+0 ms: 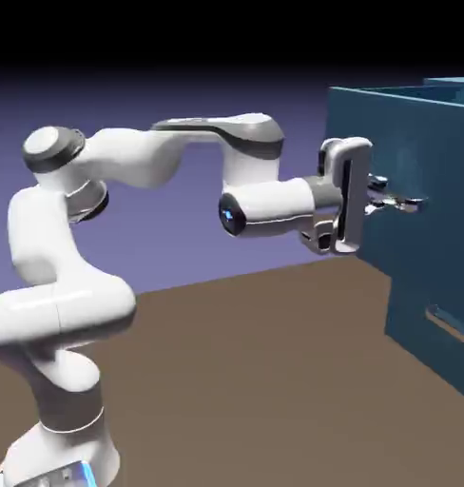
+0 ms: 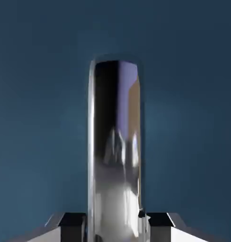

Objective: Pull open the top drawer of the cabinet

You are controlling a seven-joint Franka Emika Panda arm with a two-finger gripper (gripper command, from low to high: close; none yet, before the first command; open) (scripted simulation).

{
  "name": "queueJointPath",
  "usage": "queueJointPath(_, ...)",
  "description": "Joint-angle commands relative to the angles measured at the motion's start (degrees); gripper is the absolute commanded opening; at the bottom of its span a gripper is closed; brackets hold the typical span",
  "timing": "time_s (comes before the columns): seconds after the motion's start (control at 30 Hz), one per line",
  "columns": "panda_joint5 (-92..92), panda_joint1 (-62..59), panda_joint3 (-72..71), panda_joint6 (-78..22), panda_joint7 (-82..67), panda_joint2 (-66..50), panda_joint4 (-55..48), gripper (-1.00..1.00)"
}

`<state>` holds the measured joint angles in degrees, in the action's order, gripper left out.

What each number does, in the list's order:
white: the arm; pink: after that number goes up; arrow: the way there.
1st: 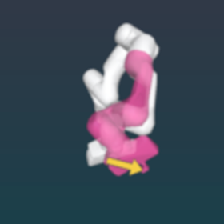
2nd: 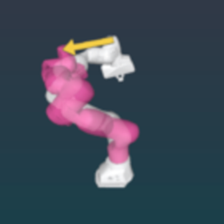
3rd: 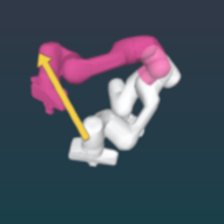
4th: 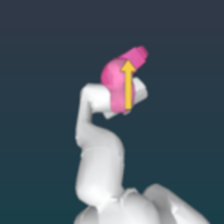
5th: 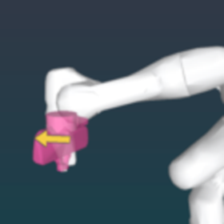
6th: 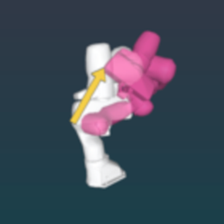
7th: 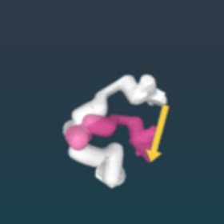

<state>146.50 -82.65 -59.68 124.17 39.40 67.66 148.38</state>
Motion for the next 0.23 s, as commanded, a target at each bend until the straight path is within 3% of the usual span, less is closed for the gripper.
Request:
queueJointPath(0.0,-1.1,1.7,1.5,-0.4,0.4,0.9,2.1,-1.0)
queueJointPath(0.07,-2.6,4.1,3.8,-1.0,0.9,2.4,5.0,-1.0)
queueJointPath(0.1,-2.6,4.1,3.8,-1.0,0.9,2.4,5.0,1.0)
queueJointPath(0.2,-5.4,7.6,7.3,-1.6,1.8,5.0,9.1,1.0)
